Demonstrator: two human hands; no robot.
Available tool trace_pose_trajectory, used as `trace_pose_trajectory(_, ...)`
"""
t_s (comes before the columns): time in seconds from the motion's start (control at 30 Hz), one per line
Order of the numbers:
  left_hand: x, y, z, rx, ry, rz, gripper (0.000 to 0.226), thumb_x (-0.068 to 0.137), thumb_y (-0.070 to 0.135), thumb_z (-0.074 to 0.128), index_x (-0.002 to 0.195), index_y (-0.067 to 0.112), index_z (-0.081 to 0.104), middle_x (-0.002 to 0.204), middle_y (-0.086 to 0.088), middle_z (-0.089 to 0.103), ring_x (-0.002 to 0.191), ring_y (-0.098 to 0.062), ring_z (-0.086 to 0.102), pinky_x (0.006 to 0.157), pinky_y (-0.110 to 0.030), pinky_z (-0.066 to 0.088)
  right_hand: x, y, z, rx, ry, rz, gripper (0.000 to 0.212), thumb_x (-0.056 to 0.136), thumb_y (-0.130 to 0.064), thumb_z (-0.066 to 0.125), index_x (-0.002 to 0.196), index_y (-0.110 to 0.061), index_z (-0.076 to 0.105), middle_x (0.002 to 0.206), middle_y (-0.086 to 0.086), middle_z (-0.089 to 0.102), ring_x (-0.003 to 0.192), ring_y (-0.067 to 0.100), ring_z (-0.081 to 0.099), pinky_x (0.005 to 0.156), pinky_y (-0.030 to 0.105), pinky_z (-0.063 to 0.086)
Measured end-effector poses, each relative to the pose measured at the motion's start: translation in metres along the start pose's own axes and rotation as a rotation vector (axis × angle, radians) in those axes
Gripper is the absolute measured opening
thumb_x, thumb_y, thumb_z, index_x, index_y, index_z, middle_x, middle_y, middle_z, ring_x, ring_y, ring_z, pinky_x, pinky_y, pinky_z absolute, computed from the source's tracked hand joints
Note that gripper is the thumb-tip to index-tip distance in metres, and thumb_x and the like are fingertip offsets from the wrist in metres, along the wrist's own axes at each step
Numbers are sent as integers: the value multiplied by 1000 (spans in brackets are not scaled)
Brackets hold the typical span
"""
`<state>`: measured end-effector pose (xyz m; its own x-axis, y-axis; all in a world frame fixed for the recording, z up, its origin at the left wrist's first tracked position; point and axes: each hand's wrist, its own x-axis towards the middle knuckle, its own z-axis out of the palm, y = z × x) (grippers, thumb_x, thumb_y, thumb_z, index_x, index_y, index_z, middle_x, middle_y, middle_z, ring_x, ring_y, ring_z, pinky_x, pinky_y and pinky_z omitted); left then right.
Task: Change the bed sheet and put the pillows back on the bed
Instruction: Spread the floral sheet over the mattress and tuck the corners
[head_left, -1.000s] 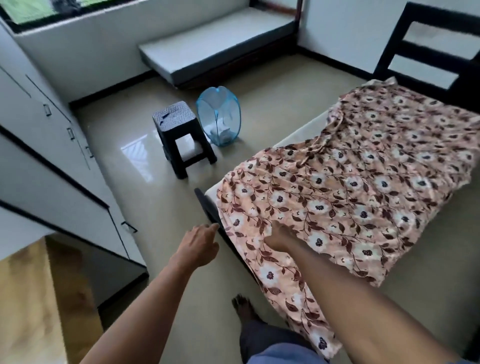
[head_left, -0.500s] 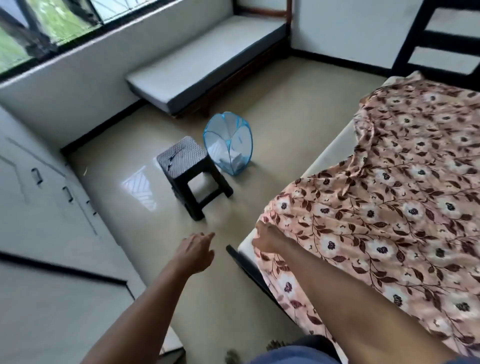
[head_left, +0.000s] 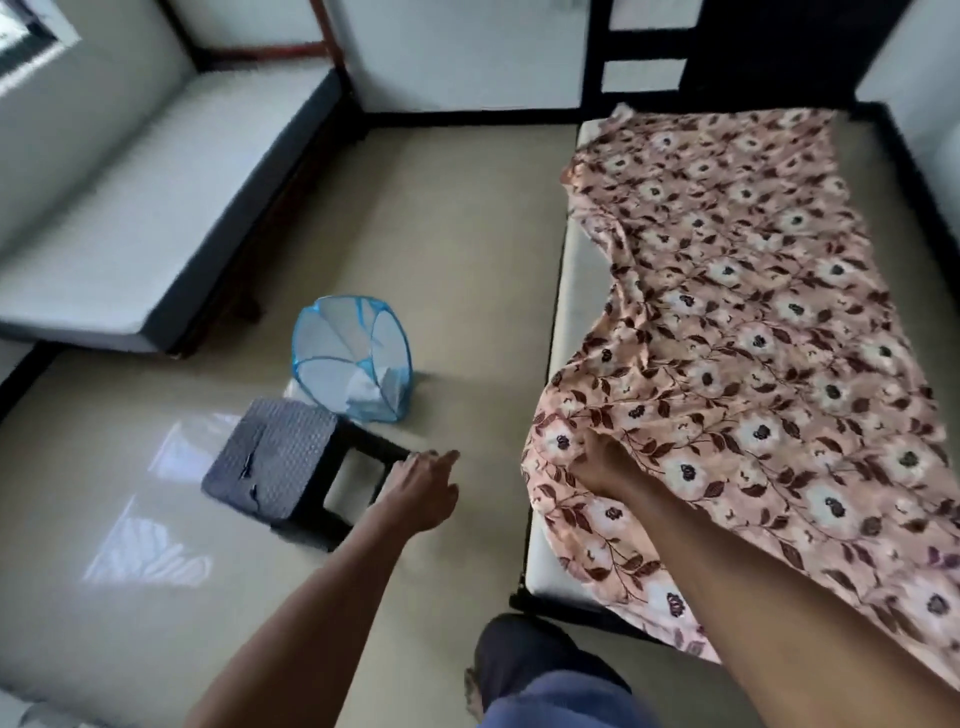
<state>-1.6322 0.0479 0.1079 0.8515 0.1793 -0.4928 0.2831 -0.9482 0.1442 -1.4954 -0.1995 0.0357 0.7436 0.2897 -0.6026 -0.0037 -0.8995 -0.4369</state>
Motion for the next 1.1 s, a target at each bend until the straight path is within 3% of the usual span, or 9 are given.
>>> trace_pose_trajectory(0.23, 125, -38, -52, 53, -55, 164, 69, 84, 48, 42, 149, 25, 45, 137, -11, 59, 124, -32, 58, 102, -42, 48, 49, -26, -11, 92, 87, 126, 69, 95, -28, 60, 154, -7, 31, 156, 20, 42, 140, 36, 46, 112, 39, 43)
trace_pose_trajectory(0.37, 203, -50, -82, 148, -83, 264, 74, 83, 55, 32, 151, 27, 42, 144, -6, 55, 134, -28, 51, 110, -39, 41, 108, -44, -21, 187, 110, 232, 66, 95, -28, 61, 153, -7, 35, 150, 20, 48, 136, 34, 49, 109, 34, 43)
trace_pose_trajectory(0.47, 268, -57, -115, 215, -108, 316, 59, 98, 43, 47, 153, 25, 38, 147, -5, 52, 138, -27, 46, 112, -37, 38, 167, -69, -41, 229, 98, 269, 65, 96, -33, 60, 151, -6, 36, 148, 21, 50, 136, 35, 50, 106, 35, 44)
trace_pose_trajectory(0.63, 397, -56, -195, 317, -109, 360, 57, 101, 42, 48, 154, 26, 34, 146, -4, 51, 137, -26, 46, 110, -36, 39, 272, -126, -113, 237, 79, 251, 56, 95, -32, 59, 143, -7, 44, 142, 20, 53, 131, 34, 54, 103, 36, 47)
trace_pose_trajectory(0.83, 537, -44, -299, 226, -40, 421, 53, 98, 37, 54, 148, 24, 43, 134, -6, 60, 126, -29, 56, 101, -36, 46, 386, -187, -220, 245, 149, 231, 57, 94, -30, 57, 145, -9, 42, 140, 18, 50, 129, 34, 53, 102, 37, 47)
trace_pose_trajectory(1.0, 676, -30, -357, 308, -68, 516, 53, 100, 39, 50, 150, 24, 40, 139, -5, 56, 131, -28, 51, 104, -38, 43, 495, -211, -291, 232, 175, 253, 54, 88, -27, 60, 138, -11, 46, 135, 17, 52, 122, 35, 57, 99, 42, 50)
trace_pose_trajectory(1.1, 761, -15, -396, 334, -89, 572, 54, 100, 39, 49, 151, 23, 38, 141, -7, 54, 134, -29, 49, 108, -39, 41, 563, -217, -331, 266, 219, 312, 62, 88, -27, 59, 146, -10, 42, 142, 18, 51, 131, 34, 52, 102, 41, 49)
